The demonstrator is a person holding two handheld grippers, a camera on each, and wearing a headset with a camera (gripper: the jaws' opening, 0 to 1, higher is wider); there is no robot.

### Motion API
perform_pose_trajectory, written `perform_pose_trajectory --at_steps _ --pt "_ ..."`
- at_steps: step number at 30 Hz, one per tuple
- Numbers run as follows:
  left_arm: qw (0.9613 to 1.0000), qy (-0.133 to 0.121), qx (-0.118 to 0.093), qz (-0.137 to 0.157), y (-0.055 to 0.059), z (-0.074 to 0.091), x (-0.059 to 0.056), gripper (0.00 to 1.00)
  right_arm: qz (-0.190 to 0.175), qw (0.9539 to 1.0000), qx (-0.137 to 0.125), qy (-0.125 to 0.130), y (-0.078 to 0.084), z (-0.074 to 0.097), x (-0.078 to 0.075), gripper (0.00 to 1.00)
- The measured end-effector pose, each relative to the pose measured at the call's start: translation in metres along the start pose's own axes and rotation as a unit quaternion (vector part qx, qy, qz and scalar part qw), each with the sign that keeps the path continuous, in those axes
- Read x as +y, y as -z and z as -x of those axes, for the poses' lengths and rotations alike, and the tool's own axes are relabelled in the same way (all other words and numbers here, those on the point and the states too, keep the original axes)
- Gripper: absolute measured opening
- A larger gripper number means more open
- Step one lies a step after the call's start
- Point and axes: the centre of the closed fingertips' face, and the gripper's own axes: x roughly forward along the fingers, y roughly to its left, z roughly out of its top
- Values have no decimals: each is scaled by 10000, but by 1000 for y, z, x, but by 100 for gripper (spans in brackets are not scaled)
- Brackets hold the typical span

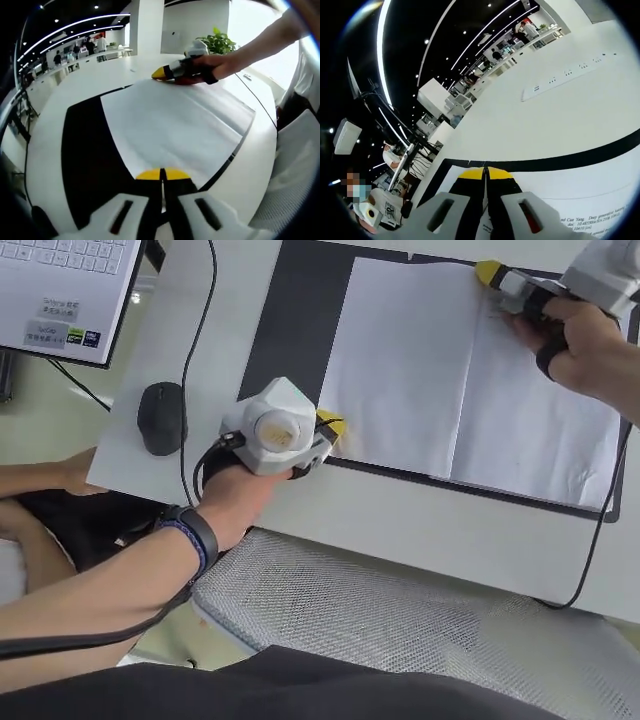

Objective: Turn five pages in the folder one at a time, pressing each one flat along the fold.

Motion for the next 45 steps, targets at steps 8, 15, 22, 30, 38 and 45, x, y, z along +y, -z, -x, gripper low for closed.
perform_pose_trajectory --at_steps 8,15,22,30,38,45 --pt "10000 7 -16 1 0 0 0 0 157 9990 314 -261 18 13 9 0" --pt "10000 23 -33 4 0 0 0 0 365 9969 510 -470 38 26 21 0" --pt "10000 22 -50 -8 0 0 0 0 446 9952 624 -611 59 43 32 0" --pt "10000 25 -51 -19 0 1 -1 0 534 9924 765 -805 83 62 46 0" --pt "10000 28 -58 -20 -1 1 -1 0 376 9928 699 -902 106 83 64 0" --pt "10000 34 -63 -38 -1 1 -1 0 488 9894 893 -1038 128 100 86 0"
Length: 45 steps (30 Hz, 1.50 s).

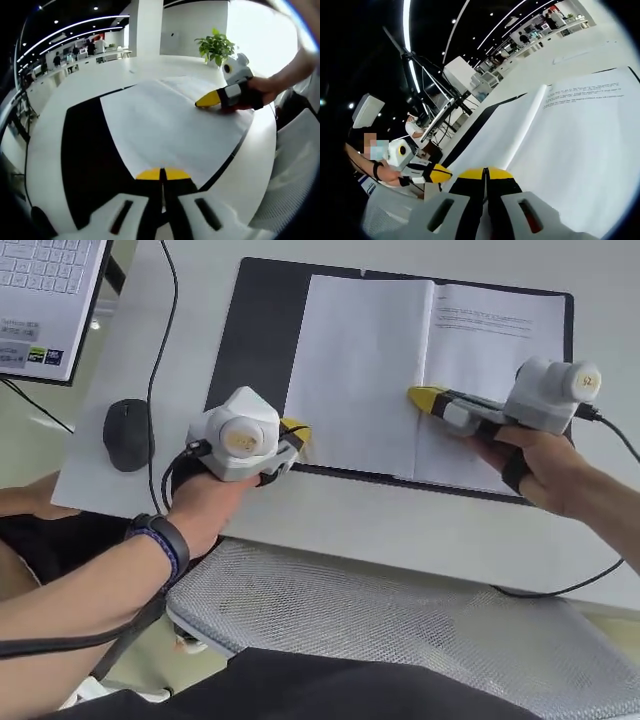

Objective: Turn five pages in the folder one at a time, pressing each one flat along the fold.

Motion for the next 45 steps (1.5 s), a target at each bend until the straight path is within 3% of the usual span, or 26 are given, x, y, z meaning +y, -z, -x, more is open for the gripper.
perform_pose_trajectory --at_steps 20,45 --pt "10000 -13 -5 -4 2 -2 0 0 -32 9979 458 -448 63 25 54 0" --pt "10000 -5 10 -29 3 0 0 0 -124 9977 513 -426 71 29 58 0"
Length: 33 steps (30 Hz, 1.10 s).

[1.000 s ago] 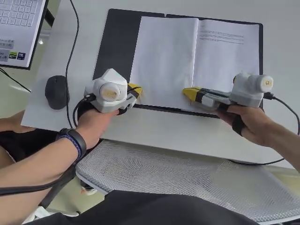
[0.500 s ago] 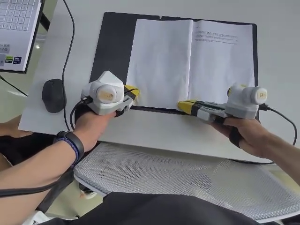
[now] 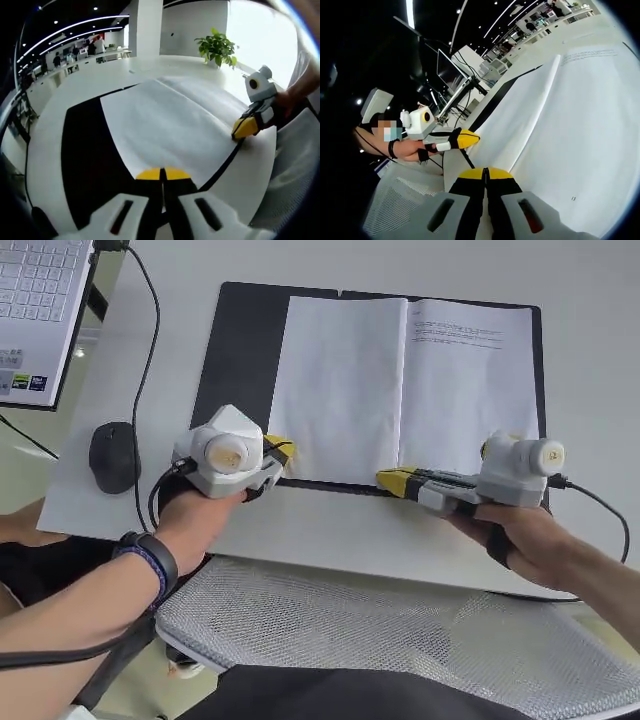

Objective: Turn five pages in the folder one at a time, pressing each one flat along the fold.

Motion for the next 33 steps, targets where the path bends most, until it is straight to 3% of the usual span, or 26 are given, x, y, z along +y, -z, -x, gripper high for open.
perform_pose_trajectory --at_steps 10,14,18,33 --pt "10000 40 33 36 -1 0 0 0 -24 10000 48 47 -1 2 2 0" --pt "9998 81 67 148 -1 0 -1 0 -10 10000 38 62 -3 5 6 7" --pt "9996 176 116 213 -2 2 -5 11 -47 9998 -56 182 -9 10 4 13" --pt "9996 225 -132 58 -34 23 -4 24 245 9970 -391 621 -32 36 3 24"
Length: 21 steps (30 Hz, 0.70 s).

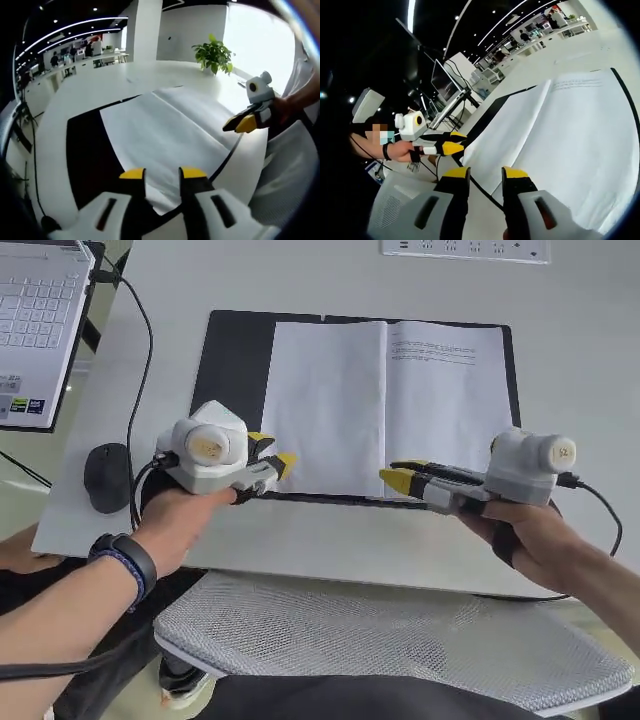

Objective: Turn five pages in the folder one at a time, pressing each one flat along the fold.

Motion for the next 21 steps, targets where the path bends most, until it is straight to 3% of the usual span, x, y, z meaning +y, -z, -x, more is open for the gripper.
perform_pose_trajectory --at_steps 9,21 --pt "9999 8 -105 -8 -10 17 1 32 199 9985 -213 470 -12 25 -10 35" --pt "9996 -56 -278 -62 -24 46 3 41 427 9917 -550 1084 -32 73 -25 48"
